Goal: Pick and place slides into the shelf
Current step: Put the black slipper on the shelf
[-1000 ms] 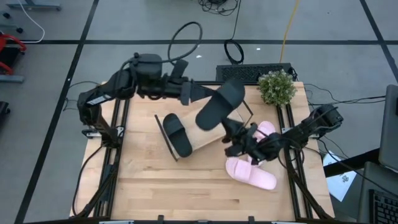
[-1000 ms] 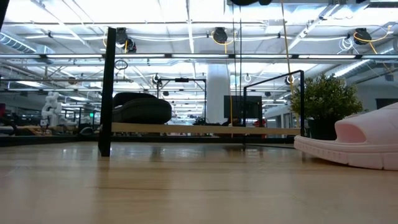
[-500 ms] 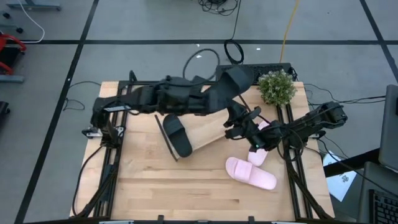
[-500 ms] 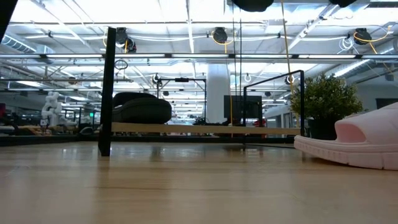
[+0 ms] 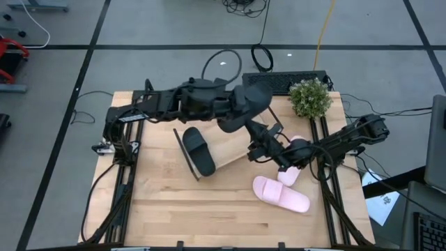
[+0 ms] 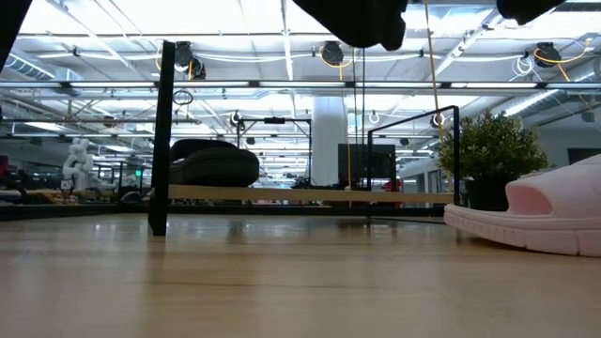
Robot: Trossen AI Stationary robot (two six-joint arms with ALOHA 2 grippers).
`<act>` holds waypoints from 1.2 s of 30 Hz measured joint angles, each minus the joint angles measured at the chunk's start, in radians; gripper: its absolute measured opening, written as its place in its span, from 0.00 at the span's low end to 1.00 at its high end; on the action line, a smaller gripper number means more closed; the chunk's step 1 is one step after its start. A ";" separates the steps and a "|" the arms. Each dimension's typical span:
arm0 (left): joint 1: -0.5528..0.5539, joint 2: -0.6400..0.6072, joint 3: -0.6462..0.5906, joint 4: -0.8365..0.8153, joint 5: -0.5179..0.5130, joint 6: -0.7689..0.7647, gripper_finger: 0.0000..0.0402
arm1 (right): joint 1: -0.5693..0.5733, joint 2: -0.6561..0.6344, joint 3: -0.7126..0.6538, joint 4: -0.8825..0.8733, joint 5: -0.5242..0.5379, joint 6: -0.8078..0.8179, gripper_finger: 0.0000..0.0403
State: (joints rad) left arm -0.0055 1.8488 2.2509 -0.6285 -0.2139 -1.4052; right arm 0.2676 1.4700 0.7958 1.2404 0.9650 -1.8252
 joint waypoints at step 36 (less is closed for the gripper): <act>0.146 0.058 0.000 -0.286 0.082 -0.214 0.21 | -0.131 0.000 -0.058 -0.169 -0.102 -0.044 0.09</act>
State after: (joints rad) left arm 0.1403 1.9068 2.2509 -0.9141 -0.1322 -1.6188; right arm 0.1368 1.4704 0.7376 1.0718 0.8627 -1.8688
